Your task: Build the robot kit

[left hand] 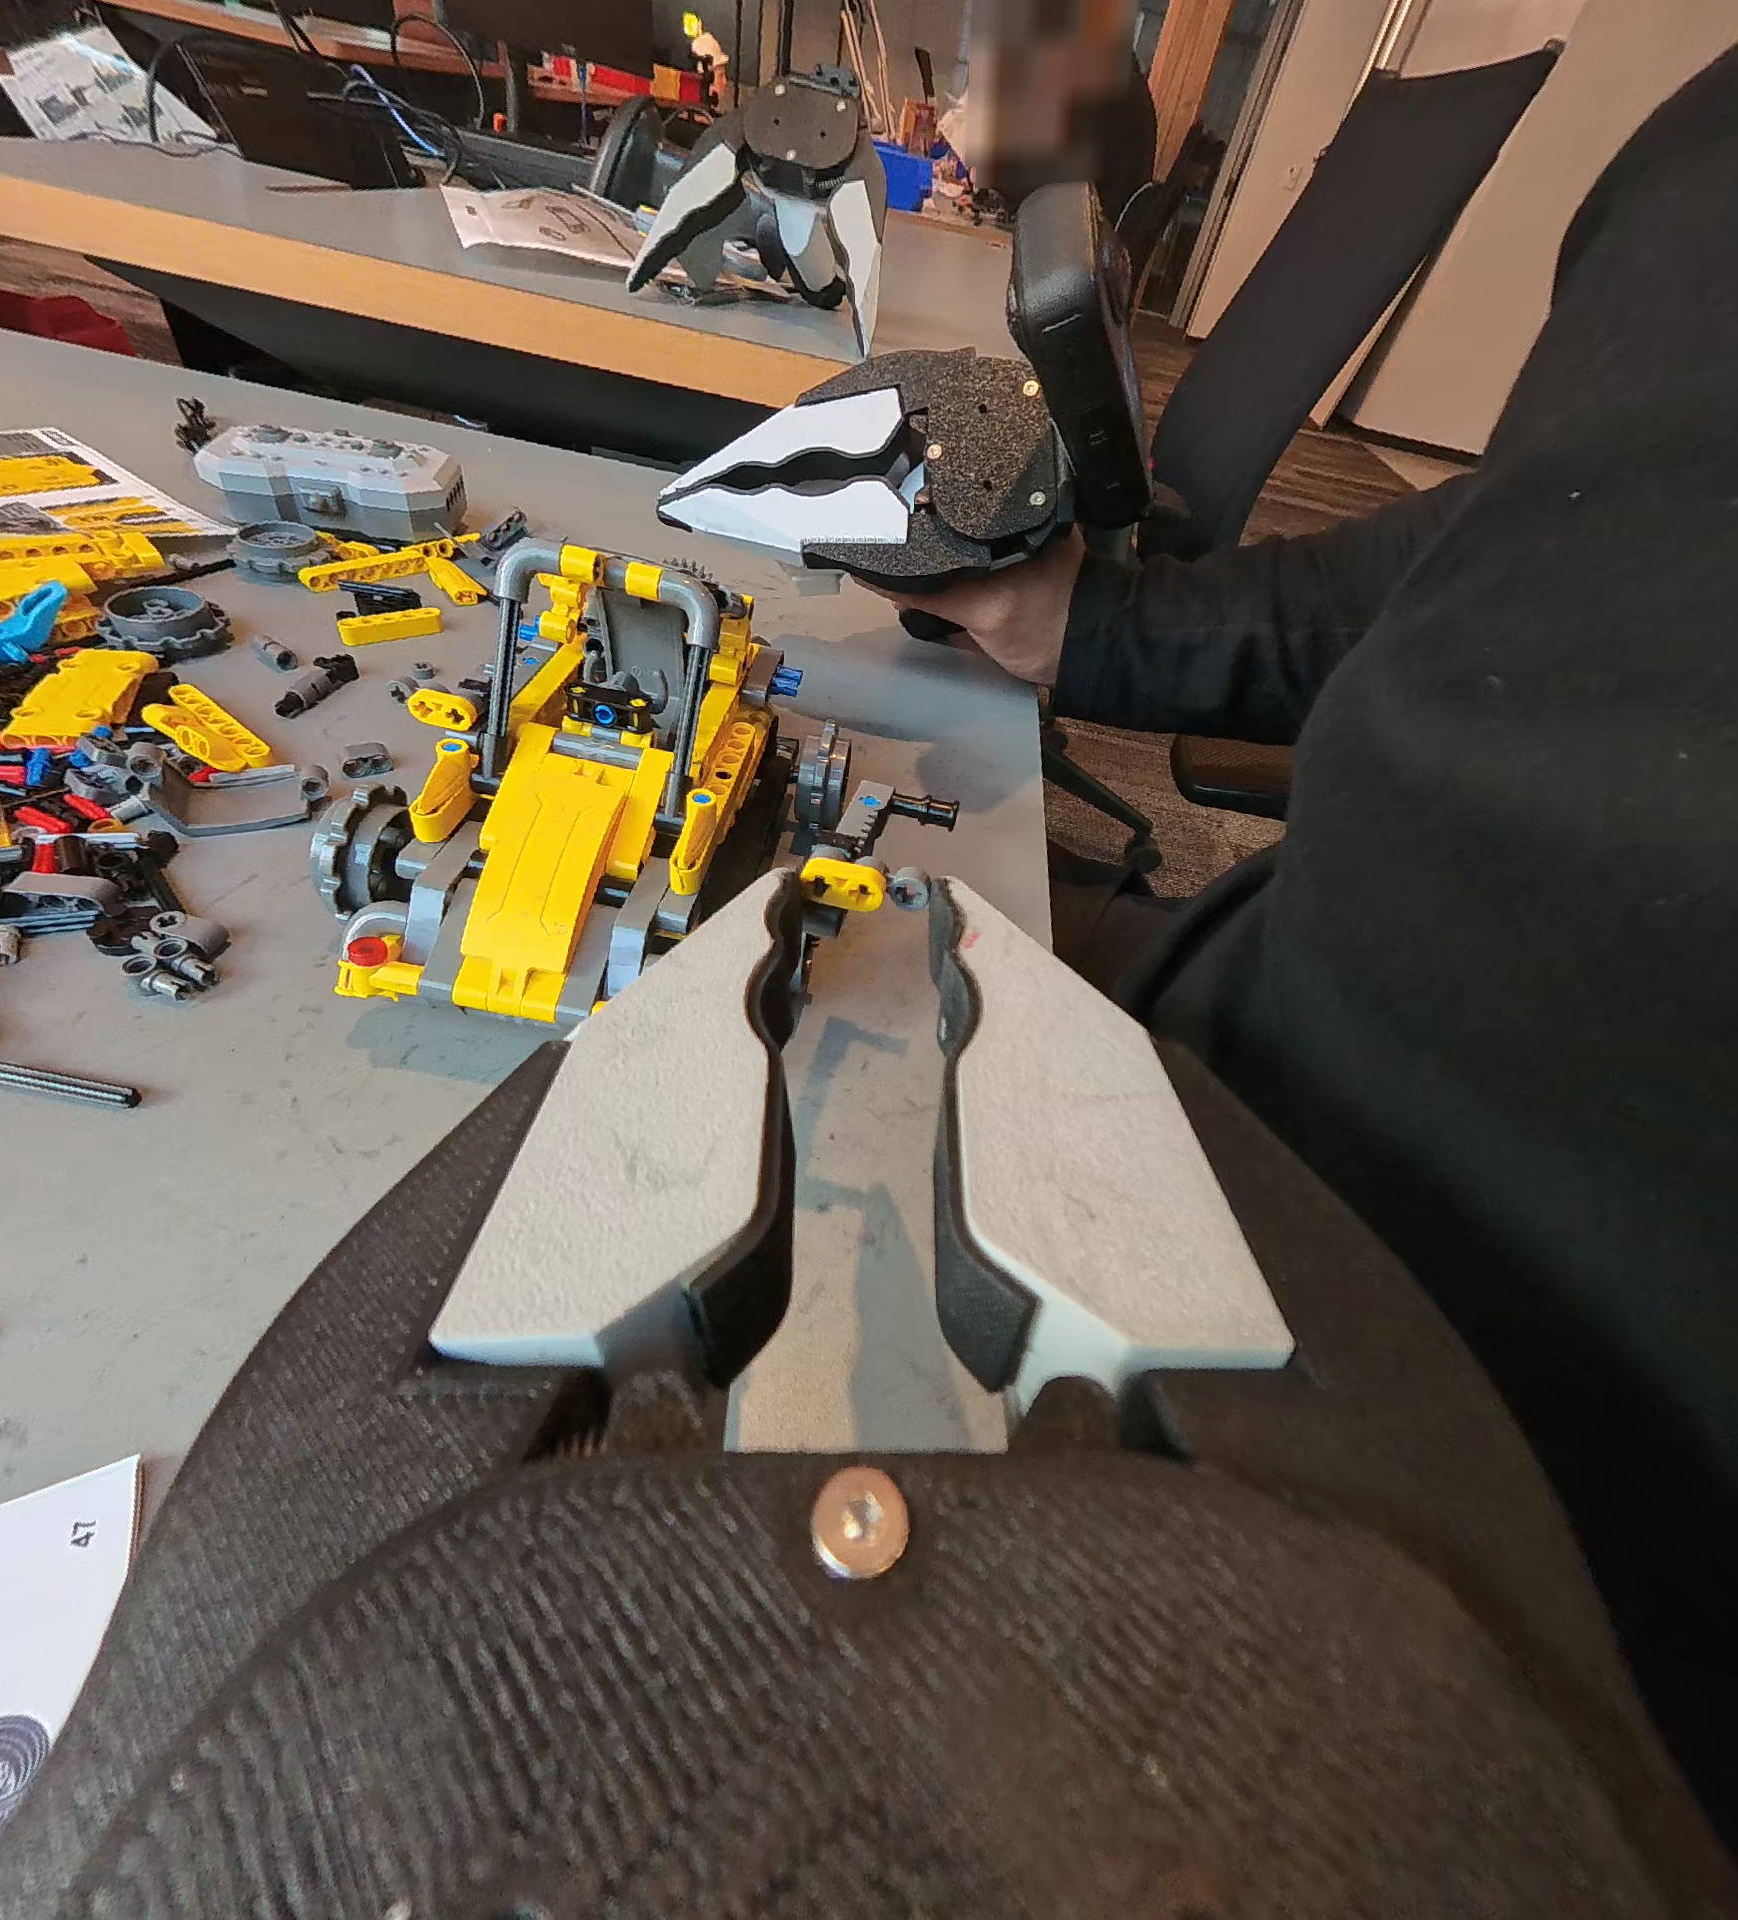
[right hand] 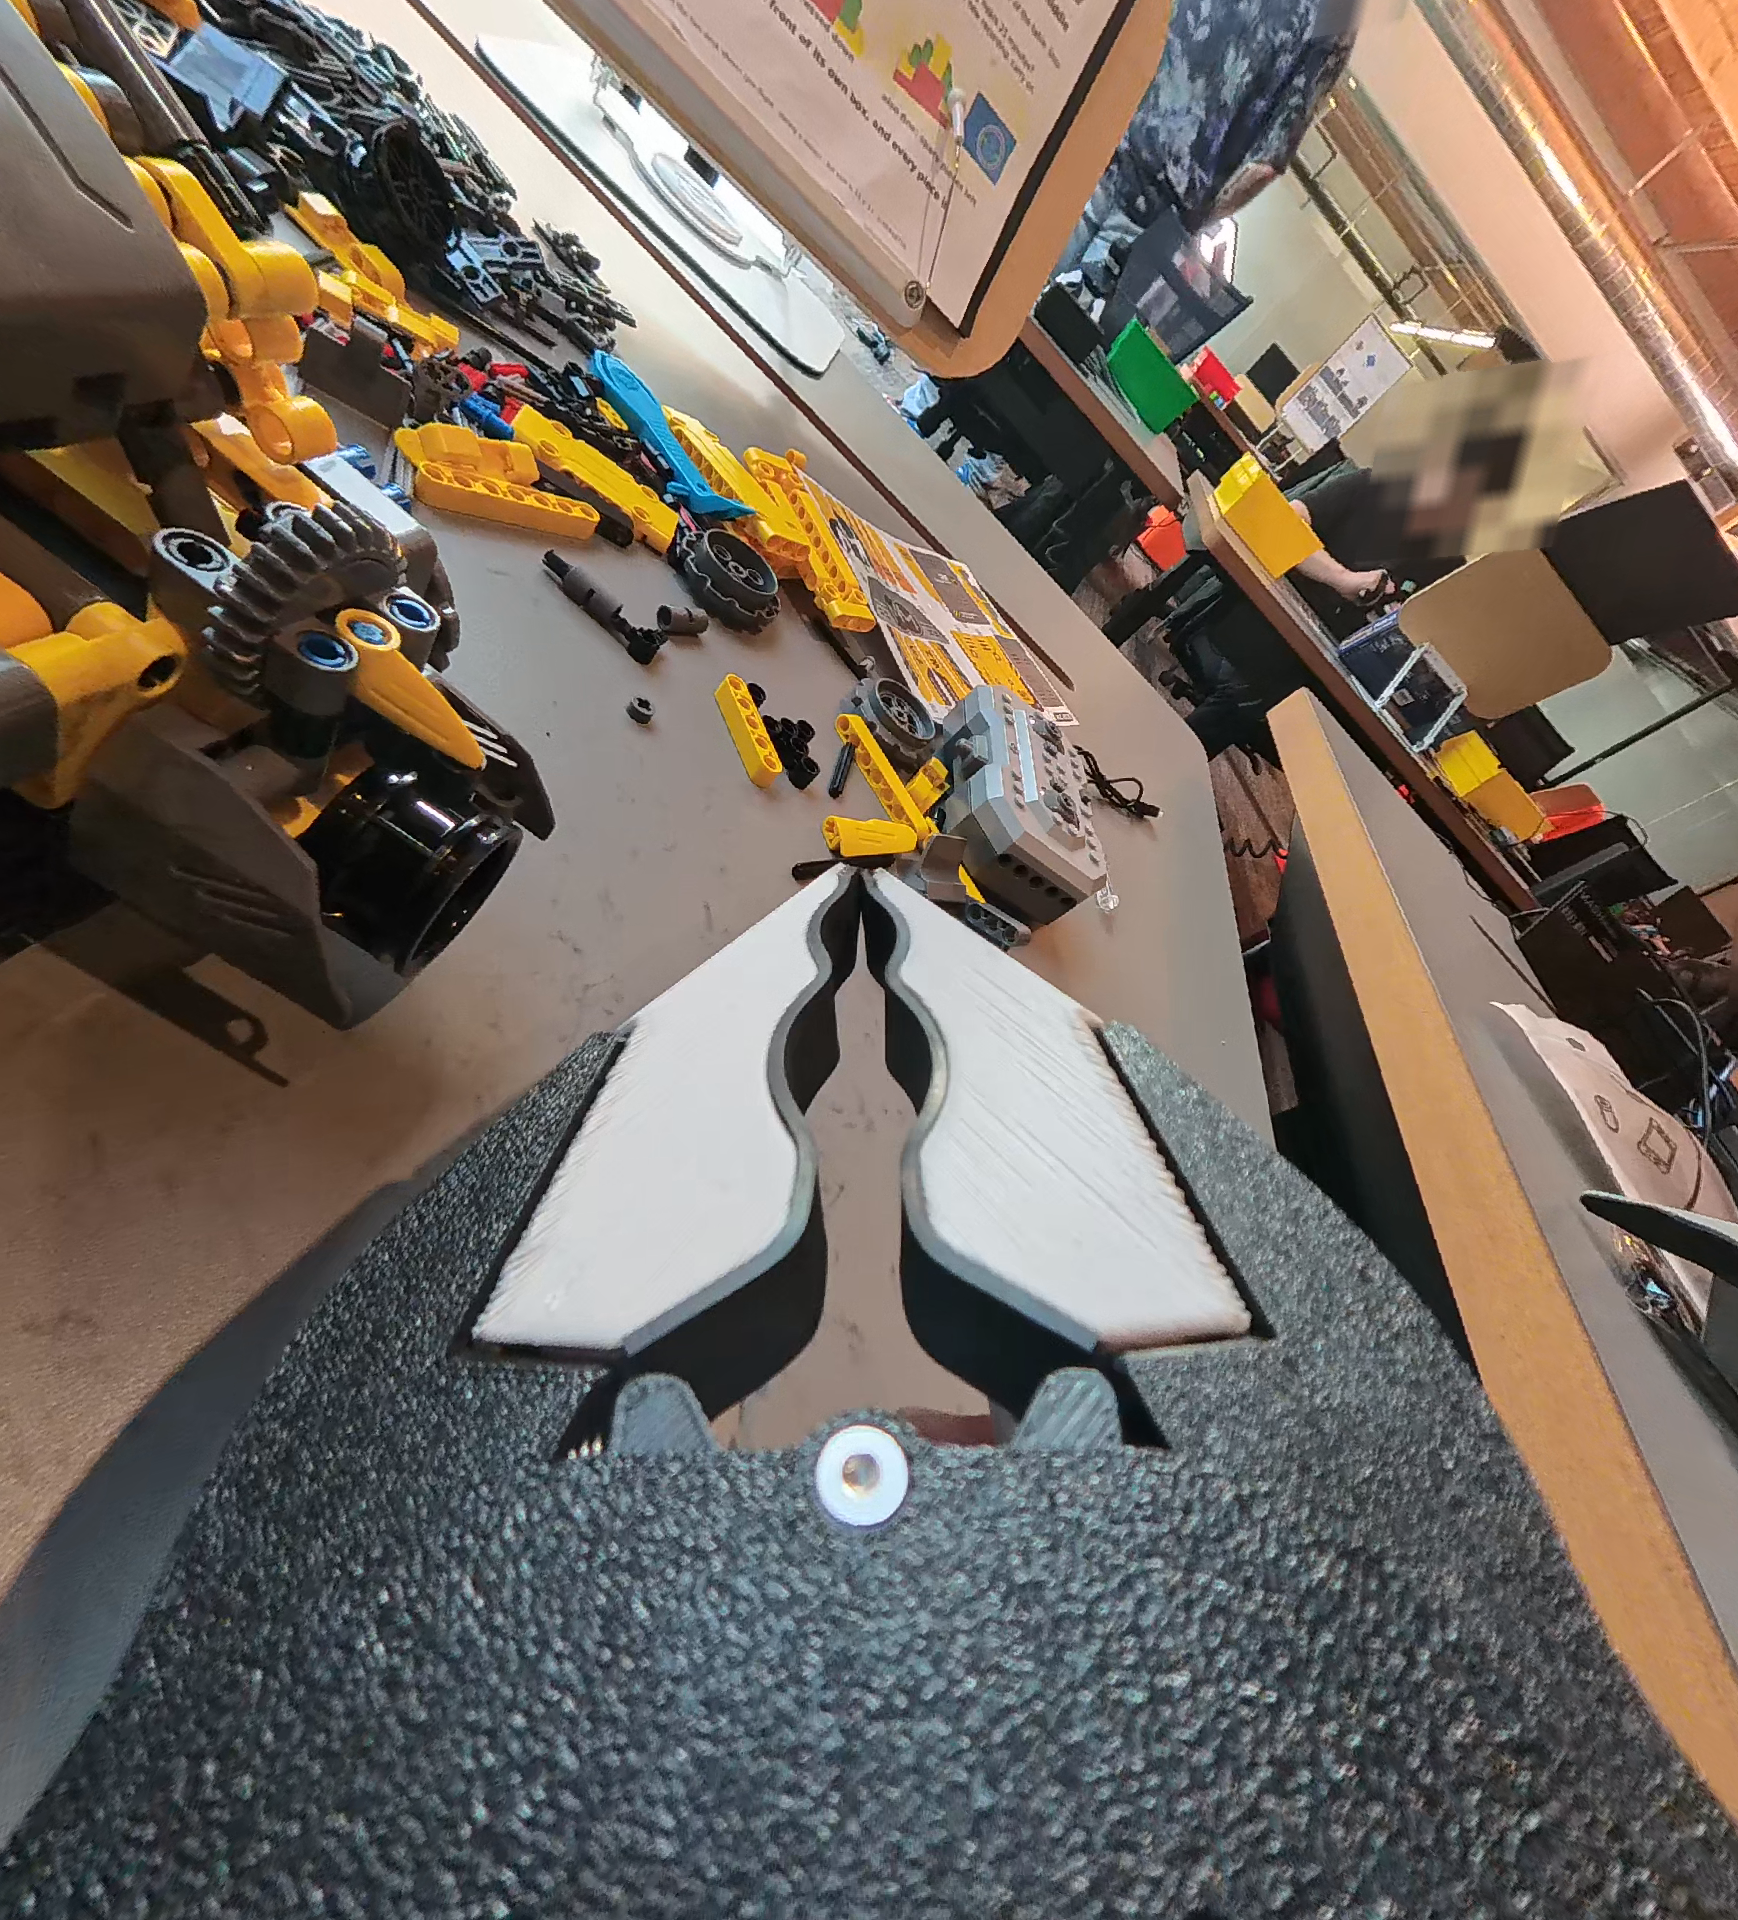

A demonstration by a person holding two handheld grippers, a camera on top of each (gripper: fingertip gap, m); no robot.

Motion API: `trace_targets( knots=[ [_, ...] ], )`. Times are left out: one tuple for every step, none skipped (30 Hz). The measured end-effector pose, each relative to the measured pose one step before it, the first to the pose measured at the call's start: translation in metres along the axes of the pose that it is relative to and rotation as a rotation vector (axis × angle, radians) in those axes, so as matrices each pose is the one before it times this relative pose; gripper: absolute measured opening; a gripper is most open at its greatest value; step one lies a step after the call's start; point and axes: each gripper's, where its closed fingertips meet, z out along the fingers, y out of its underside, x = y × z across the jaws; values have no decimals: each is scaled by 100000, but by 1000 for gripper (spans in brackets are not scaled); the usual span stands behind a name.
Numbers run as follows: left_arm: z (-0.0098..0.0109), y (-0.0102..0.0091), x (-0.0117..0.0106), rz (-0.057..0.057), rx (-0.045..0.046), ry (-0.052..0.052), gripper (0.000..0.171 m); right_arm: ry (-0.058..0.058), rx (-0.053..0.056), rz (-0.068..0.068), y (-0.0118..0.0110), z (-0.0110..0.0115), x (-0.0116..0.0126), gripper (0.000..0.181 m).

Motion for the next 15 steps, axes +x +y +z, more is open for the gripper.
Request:
trace_targets(
  knots=[
    [-6,-2,8,6,30,26,22,12,54,41,2,-1,9,0],
    [-11,-12,-6,-70,98,18,22,-27,22,24,-6,-10,3,0],
    [-8,-14,-8,-143,87,59,22,-74,-21,-12,6,10,-18,0],
    [-1,1,-9,-165,31,85,22,-52,-21,-65,-2,-6,-10,0],
    [-5,-5,-13,-136,7,61,22,-62,-32,-99,8,9,-10,0],
    [-3,10,-3,-72,-9,17,22,-67,1,-80,2,-2,-17,0],
    [-8,-9,-10,-48,78,-63,22,-55,-18,-57,1,6,-20,0],
    [-30,-33,-37,-172,273,-129,22,-82,-76,-30,2,12,-13,0],
    [-56,-60,-47,-396,483,-57,22,-83,-52,-31,10,7,-18,0],
    [-89,-97,-82,-563,773,-105,22,-83,-38,-72,3,4,-22,0],
    [-129,-129,-105,-636,1089,-365,22,-97,-31,-128,3,5,-20,0],
    [-158,-144,-145,-720,1183,-491,22,-181,13,-107,1,-1,-32,0],
    [-158,-122,-143,-864,1022,-336,22,-386,152,-25,-22,-2,-58,0],
    [-149,-90,-104,-927,807,-78,22,-806,-13,-92,18,22,-142,0],
    [-113,-60,-95,-753,455,-47,22,-1027,-498,-452,68,74,-183,1]
  ],
)
